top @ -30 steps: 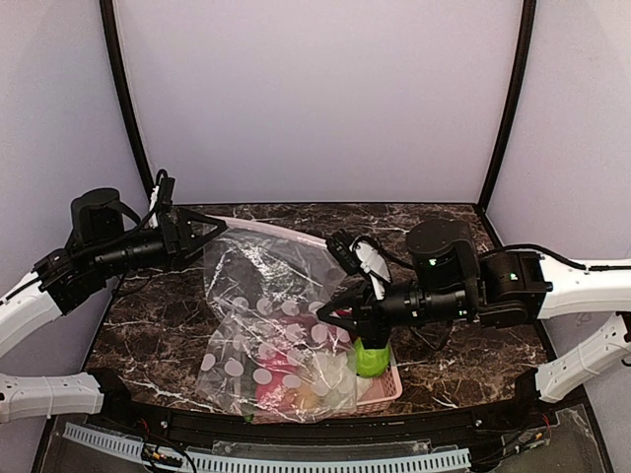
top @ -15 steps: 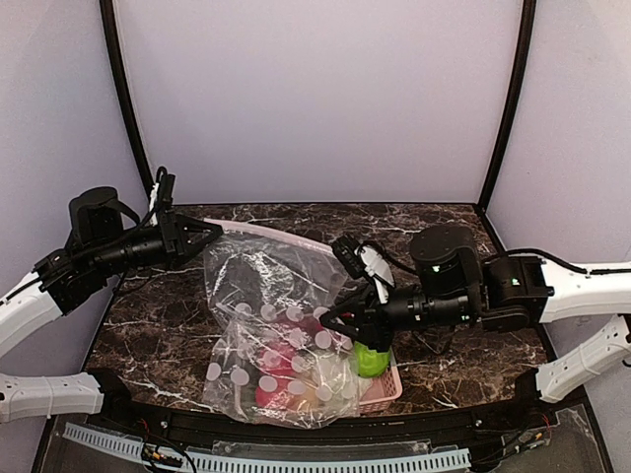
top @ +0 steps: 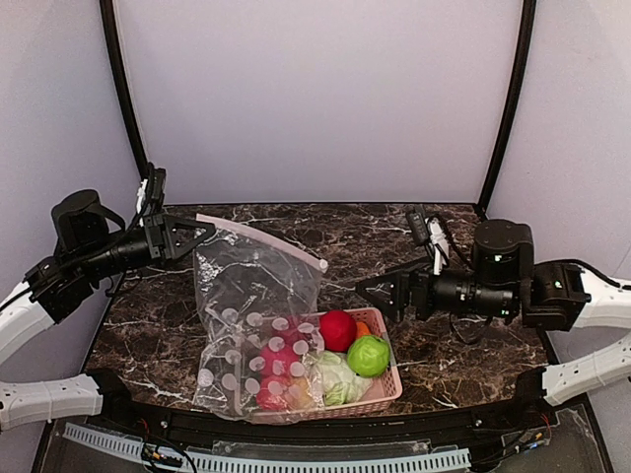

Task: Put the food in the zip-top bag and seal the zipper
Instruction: Pass from the left arm to the right

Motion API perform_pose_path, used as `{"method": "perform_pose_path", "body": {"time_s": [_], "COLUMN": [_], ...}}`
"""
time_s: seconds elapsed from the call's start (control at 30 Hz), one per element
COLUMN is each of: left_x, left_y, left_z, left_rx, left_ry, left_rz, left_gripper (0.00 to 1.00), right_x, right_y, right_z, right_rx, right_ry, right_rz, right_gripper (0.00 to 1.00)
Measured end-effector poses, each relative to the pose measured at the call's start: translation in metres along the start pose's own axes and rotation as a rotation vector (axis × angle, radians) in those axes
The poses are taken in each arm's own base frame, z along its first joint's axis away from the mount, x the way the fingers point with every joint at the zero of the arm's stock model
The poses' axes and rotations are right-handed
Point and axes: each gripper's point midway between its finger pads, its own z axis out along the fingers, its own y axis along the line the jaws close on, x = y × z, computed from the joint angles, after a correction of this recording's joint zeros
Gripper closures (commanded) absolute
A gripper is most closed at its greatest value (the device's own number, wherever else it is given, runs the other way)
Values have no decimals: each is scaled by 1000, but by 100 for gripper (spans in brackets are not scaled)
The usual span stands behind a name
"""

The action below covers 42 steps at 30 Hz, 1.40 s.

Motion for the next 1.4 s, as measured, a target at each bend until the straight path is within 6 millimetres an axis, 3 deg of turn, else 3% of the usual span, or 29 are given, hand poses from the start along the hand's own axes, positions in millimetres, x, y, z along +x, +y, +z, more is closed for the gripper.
{"method": "perform_pose_path", "body": {"time_s": [0.13,0.3,0.47,0.57,0.83,0.97,1.4], "left_x": [-2,-2,0,1,7,7,7], "left_y": [-17,-34,-49,-55,-63,-68,-74], "left_z": [-5,-8,-10,-12,-16,-19,-23], "left_rx": [70,152,227,262,324,343,364], "left_ry": [-3,7,27,35,50,52,48], "left_rz": [36,68,85,94,97,98,108], "left_gripper": [99,99,99,99,99,99,99], "right_x": [-11,-7,7,11,-3,-8,4], "right_y": [-27,-48,-40,-31,-4,-3,-7], "right_z": [-6,-3,3,4,5,10,35], "right_rx": [45,41,-102,-177,-333,-354,-406], "right_ry": [-38,-17,-4,2,-33,-52,-4], "right_rz": [76,133,146,146,119,116,128], "right_gripper": [1,1,2,9,31,44,58]}}
